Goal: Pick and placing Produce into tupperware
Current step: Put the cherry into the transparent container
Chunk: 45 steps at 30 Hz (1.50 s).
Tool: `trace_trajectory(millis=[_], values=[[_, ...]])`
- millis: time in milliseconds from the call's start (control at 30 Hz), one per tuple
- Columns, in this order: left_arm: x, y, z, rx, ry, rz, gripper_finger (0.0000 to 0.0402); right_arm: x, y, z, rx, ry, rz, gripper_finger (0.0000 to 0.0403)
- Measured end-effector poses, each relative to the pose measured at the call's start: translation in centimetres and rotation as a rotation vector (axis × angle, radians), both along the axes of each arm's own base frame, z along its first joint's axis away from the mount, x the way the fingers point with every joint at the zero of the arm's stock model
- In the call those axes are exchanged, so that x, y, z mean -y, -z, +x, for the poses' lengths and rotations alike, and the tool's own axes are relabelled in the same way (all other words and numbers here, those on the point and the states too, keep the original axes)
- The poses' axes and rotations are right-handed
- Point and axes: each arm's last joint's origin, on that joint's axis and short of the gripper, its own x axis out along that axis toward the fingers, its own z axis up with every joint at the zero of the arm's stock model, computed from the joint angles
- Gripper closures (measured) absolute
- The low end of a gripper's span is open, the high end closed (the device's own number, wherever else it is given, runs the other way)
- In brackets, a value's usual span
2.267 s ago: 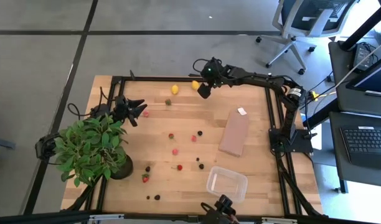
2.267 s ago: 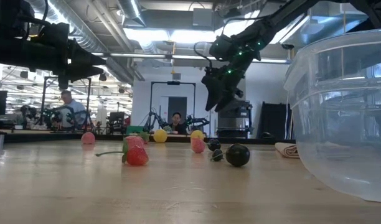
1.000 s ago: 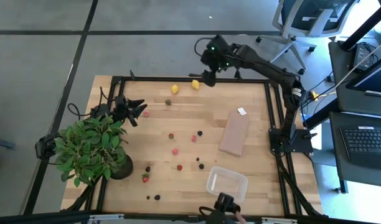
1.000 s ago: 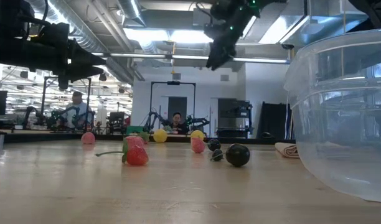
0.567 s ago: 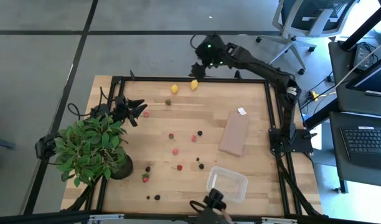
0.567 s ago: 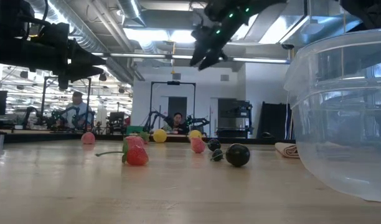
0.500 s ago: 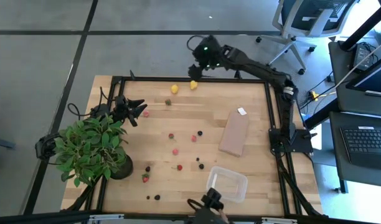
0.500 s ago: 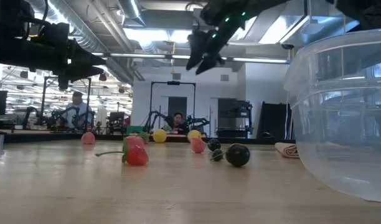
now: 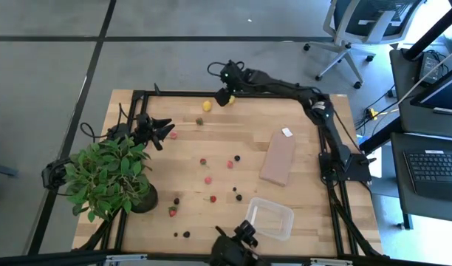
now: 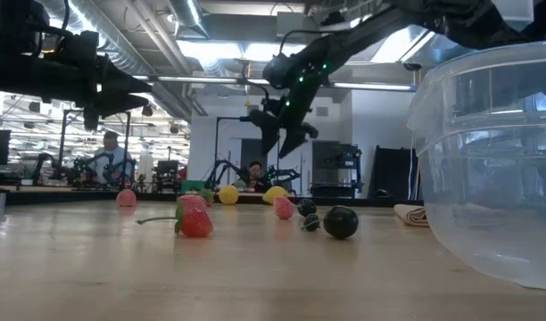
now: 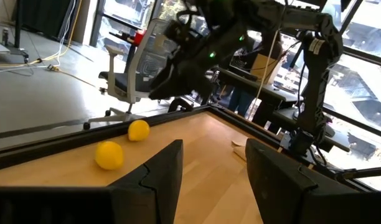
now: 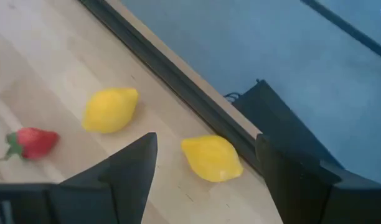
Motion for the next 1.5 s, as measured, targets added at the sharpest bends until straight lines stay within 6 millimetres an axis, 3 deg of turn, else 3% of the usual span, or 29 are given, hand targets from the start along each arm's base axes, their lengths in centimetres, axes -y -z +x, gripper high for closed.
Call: trace_trajectory(millis=[633, 1500], values=[[0.0, 0.0, 0.0, 0.000, 0.000, 0.000, 0.0237, 0.6, 4.3, 0.7, -0.087, -0.097, 0.048, 0.0128], [0.0, 0.0, 0.0, -0.001, 0.000, 0.000, 0.0237, 0.8, 4.6, 0.2, -0.012, 0.063, 0.207, 0.0128]])
